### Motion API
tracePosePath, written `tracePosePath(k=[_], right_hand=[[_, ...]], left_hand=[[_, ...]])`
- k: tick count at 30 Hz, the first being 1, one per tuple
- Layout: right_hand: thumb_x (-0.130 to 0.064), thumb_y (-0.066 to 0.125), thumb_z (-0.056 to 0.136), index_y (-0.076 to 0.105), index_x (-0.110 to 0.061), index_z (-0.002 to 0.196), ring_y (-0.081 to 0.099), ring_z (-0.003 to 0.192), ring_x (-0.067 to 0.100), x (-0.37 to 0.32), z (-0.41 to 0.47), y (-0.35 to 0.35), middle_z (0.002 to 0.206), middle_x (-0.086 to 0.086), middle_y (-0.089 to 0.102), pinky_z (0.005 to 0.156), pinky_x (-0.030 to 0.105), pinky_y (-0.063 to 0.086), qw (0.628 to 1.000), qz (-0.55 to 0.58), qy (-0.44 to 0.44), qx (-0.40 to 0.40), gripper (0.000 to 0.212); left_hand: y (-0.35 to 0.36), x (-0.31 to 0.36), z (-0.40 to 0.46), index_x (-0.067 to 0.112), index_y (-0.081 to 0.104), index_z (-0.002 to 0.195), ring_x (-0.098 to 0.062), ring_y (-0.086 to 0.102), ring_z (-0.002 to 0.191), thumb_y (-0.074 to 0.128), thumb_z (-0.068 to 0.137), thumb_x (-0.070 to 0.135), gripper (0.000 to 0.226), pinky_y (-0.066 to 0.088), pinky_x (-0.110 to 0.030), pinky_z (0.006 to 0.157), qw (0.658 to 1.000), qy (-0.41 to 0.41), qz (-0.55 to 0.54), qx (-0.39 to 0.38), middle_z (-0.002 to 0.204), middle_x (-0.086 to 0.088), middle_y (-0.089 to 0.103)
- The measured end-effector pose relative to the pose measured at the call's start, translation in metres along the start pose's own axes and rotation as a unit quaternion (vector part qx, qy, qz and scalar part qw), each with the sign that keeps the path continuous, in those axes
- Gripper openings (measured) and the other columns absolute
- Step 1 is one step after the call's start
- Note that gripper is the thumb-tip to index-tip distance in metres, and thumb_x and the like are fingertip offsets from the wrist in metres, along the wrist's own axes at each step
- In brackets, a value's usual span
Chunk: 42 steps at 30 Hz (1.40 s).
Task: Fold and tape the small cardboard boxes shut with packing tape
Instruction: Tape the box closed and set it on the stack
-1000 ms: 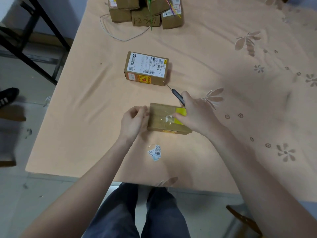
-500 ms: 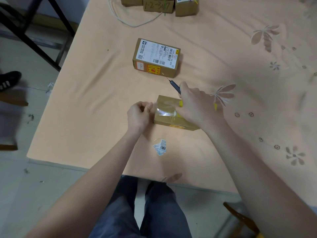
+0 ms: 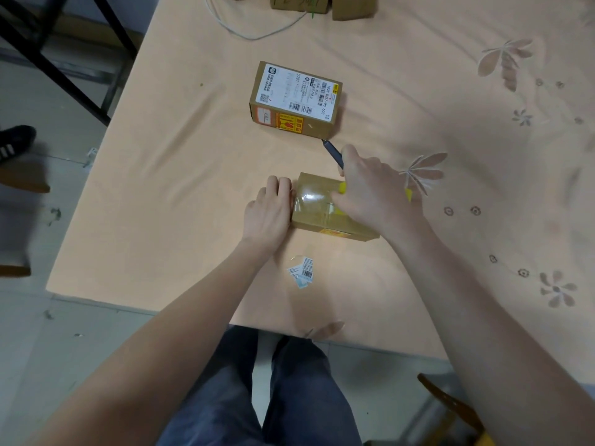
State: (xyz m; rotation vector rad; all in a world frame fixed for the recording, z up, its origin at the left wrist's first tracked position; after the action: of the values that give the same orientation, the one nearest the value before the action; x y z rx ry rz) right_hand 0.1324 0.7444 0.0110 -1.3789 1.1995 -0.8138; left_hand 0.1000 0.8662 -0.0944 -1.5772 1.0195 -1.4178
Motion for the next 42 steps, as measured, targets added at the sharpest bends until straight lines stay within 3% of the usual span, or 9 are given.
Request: tracePosePath(k=[6,10,12,14,17,20,28,36,42], right_hand=[[-0.012,0.060,0.082,0.037,-0.012,0.097,0.041,0.070,0.030,-0.001,0.001,0.001,0.080,0.007,0.046,0.061,0.033,0.028,1.000,0.003,0.004,-0.012,0.027],[-0.011,0.058,0.082,0.038,-0.011,0.097,0.043,0.071,0.031,0.000,0.000,0.000,0.081,0.008,0.049,0.061,0.034,0.028,1.000,0.007,0.003,-0.007,0.026],[-0.011,0.058,0.082,0.037,-0.012,0.096,0.049,0.074,0.034,-0.001,0.001,0.001,0.084,0.010,0.053,0.061,0.033,0.029,1.000,0.012,0.000,-0.009,0.026],[-0.013,0.057,0.082,0.037,-0.012,0.097,0.056,0.084,0.038,-0.002,0.001,0.001,0.092,0.012,0.059,0.063,0.034,0.031,1.000,0.022,-0.004,-0.013,0.025],[-0.023,0.055,0.084,0.039,-0.012,0.097,0.057,0.093,0.039,-0.002,0.002,-0.001,0.100,0.014,0.061,0.067,0.035,0.032,0.999,0.041,-0.007,-0.016,0.023],[-0.032,0.053,0.087,0.043,-0.010,0.102,0.057,0.095,0.039,-0.002,0.002,-0.001,0.101,0.015,0.059,0.068,0.034,0.033,0.998,0.056,-0.004,-0.036,0.028],[-0.063,0.057,0.080,0.042,-0.014,0.092,0.052,0.083,0.024,0.074,-0.019,-0.008,0.080,-0.002,0.049,0.068,0.037,0.038,0.973,0.191,0.119,-0.045,0.052],[-0.046,0.069,0.080,0.043,-0.007,0.090,0.051,0.074,0.027,0.081,-0.046,-0.012,0.066,-0.007,0.040,0.073,0.042,0.041,0.951,0.290,0.080,0.072,0.047],[-0.047,0.073,0.076,0.039,-0.012,0.086,0.043,0.067,0.023,0.092,-0.047,-0.015,0.065,-0.007,0.038,0.056,0.032,0.028,0.967,0.237,0.061,0.073,0.049]], left_hand=[[-0.002,-0.007,-0.006,0.015,0.060,0.100,-0.018,0.060,0.074,0.056,0.089,0.026,0.015,0.037,-0.029,0.056,0.990,-0.041,0.133,-0.009,0.092,0.000,0.060],[-0.017,-0.024,-0.010,0.001,0.049,0.111,-0.033,0.052,0.095,0.041,0.094,0.013,0.021,0.042,-0.040,0.078,0.977,-0.076,-0.183,0.083,0.111,-0.015,0.048],[-0.040,-0.003,-0.024,-0.001,0.050,0.114,-0.029,0.051,0.101,0.038,0.089,0.009,0.029,0.042,-0.034,0.087,0.962,-0.015,-0.239,0.134,0.116,-0.017,0.048],[-0.037,0.035,-0.034,-0.002,0.043,0.130,-0.026,0.045,0.120,0.041,0.087,0.013,0.046,0.035,-0.030,0.101,0.971,0.076,-0.212,0.081,0.135,-0.020,0.043],[-0.004,0.058,-0.043,0.005,0.003,0.150,-0.017,0.003,0.147,0.043,0.096,0.030,0.072,0.005,-0.031,0.117,0.980,0.087,-0.175,-0.042,0.160,-0.010,0.003],[0.006,0.058,-0.044,0.008,-0.010,0.150,-0.010,-0.017,0.143,0.039,0.094,0.050,0.085,-0.005,-0.029,0.116,0.991,0.088,-0.096,-0.043,0.158,-0.003,-0.014],[0.012,0.057,-0.043,0.009,-0.007,0.150,-0.015,-0.012,0.146,0.038,0.084,0.069,0.100,0.005,-0.037,0.118,0.994,0.095,-0.008,-0.045,0.159,-0.003,-0.010],[0.012,0.055,-0.042,0.009,-0.004,0.150,-0.011,-0.007,0.145,0.042,0.080,0.070,0.104,0.012,-0.040,0.117,0.995,0.097,0.010,-0.033,0.160,-0.001,-0.003],[0.012,0.056,-0.042,0.009,0.004,0.152,-0.010,-0.005,0.146,0.042,0.080,0.071,0.103,0.012,-0.038,0.116,0.994,0.105,0.036,-0.019,0.160,-0.002,0.002]])
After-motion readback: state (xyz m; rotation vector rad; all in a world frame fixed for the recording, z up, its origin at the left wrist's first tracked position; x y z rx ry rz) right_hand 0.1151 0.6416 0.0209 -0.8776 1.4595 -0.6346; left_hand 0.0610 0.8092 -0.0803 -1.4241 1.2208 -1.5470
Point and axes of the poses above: each hand's wrist, its own z-axis towards the middle knuckle, its own y-axis out of the palm, x = y × z, the point moved 10 cm from there along z, towards the middle knuckle
